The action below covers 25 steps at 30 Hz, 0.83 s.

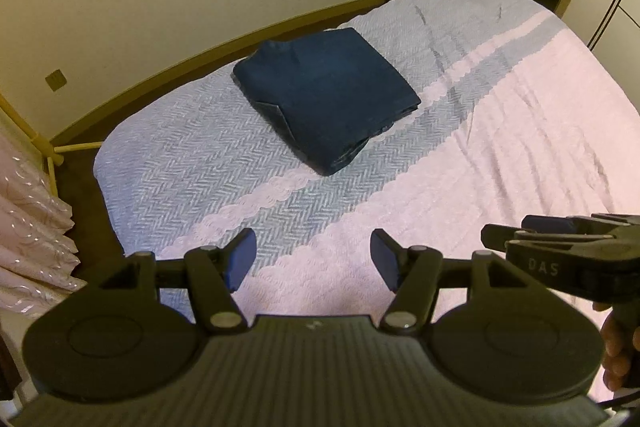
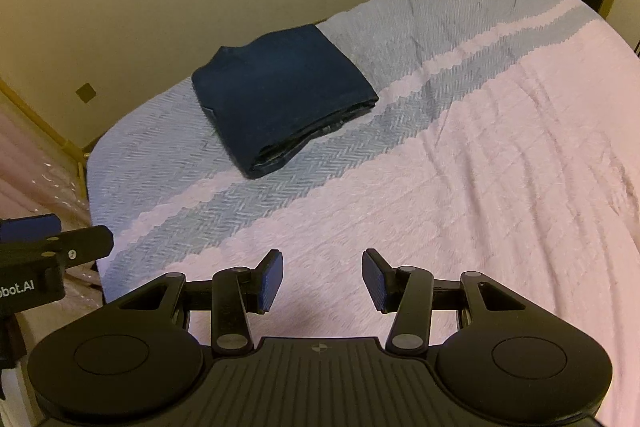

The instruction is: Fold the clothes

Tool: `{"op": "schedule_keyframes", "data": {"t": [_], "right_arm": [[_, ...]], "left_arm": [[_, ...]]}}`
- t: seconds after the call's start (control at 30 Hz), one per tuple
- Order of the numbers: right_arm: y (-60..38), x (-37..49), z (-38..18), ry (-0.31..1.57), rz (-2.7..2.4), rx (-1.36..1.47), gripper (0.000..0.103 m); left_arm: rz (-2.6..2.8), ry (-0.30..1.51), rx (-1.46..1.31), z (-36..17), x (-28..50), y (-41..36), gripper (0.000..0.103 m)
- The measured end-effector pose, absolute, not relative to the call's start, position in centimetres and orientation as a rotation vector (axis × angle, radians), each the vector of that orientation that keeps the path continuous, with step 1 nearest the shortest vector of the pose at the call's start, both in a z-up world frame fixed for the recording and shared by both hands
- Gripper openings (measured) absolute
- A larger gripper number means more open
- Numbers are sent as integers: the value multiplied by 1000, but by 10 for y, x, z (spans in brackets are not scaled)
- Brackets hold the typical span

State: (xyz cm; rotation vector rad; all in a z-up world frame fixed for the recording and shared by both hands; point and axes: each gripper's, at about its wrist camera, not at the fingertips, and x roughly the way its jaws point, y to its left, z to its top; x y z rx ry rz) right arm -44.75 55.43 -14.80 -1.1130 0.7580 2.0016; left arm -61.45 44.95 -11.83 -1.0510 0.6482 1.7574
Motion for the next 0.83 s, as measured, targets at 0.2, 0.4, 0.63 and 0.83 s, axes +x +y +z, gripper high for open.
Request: {"op": "schedule_keyframes", "data": {"t": [0.2,0.4,0.63,0.83], "right_arm": [[571,-455,-160,773,1996,-1131,48],[581,-466,-167,781,2012,-1143,48],[587,-478,-173,787,2014,-1158,48],[587,-484,-173,785,2013,-1161,48]], "left_arm": [[1754,650,-1073,-132,-620,465,60],[1762,665,-1098,-144,-631,477,60],[1785,664,-1117,-150,-643,484,60],[1815,662,-1088,-148,-652,484,60]]}}
